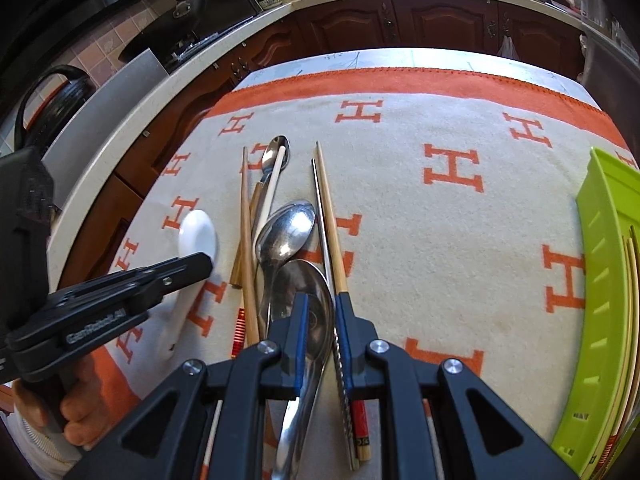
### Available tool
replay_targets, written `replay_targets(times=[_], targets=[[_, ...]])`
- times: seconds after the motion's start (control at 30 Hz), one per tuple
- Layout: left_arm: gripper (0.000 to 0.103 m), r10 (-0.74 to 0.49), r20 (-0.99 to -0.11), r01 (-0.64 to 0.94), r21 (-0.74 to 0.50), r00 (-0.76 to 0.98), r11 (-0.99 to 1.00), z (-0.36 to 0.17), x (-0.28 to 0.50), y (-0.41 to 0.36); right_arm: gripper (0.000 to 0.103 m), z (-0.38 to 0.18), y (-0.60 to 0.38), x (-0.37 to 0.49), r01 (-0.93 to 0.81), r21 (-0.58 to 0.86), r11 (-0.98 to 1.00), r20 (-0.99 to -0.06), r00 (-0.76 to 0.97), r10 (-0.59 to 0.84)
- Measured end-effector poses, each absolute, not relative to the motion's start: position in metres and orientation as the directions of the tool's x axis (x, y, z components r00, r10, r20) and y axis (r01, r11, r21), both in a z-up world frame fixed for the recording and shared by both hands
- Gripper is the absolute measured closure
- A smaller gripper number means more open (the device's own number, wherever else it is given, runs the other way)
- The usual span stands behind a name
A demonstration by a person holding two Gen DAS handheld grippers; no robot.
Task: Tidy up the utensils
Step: 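Grasp the white ceramic spoon with the left tool while the right tool grasps a large metal spoon, then carry both spoons into the green tray and open both tools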
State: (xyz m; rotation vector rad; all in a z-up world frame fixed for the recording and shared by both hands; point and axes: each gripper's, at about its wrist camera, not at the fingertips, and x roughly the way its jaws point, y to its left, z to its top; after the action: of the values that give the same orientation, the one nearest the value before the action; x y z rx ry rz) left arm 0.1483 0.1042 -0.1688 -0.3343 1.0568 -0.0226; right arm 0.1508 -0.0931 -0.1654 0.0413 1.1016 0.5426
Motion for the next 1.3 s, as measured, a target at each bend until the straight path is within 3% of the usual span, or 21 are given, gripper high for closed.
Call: replay_targets(times=[0.13,0.27,0.9,1.3], targets=[[0.098,-0.188,-0.846,-0.137,-0.291,0.499,0.947,-0.169,0.144,0.107,0.090,-0.165,-0.086,0.149,-0.427,0.239,0.872,-0.839,0.361,0.407],[0.098,-0.189,-0.849,-0.144,-0.294,0.494,0.945,-0.171,0.141,0.109,0.102,-0.164,-0.082,0.144,-0.453,0.186,0.872,-0.841,0.386,0.380],[0.098,-0.202,-0.817,-0.077,-0.287,0.539,0.955,-0.134,0.112,0.094,0.103,-0.118,-0.121,0.110,-0.412,0.229,0.882,-0.741,0.513,0.432],[0.098,-0.318,-0.789,0.099,-0.314,0.526,0.944,-0.089,0.089,0.014,0.103,-0.066,-0.200,0.072,-0.308,0.217,0.926,-0.668,0.645,0.371]])
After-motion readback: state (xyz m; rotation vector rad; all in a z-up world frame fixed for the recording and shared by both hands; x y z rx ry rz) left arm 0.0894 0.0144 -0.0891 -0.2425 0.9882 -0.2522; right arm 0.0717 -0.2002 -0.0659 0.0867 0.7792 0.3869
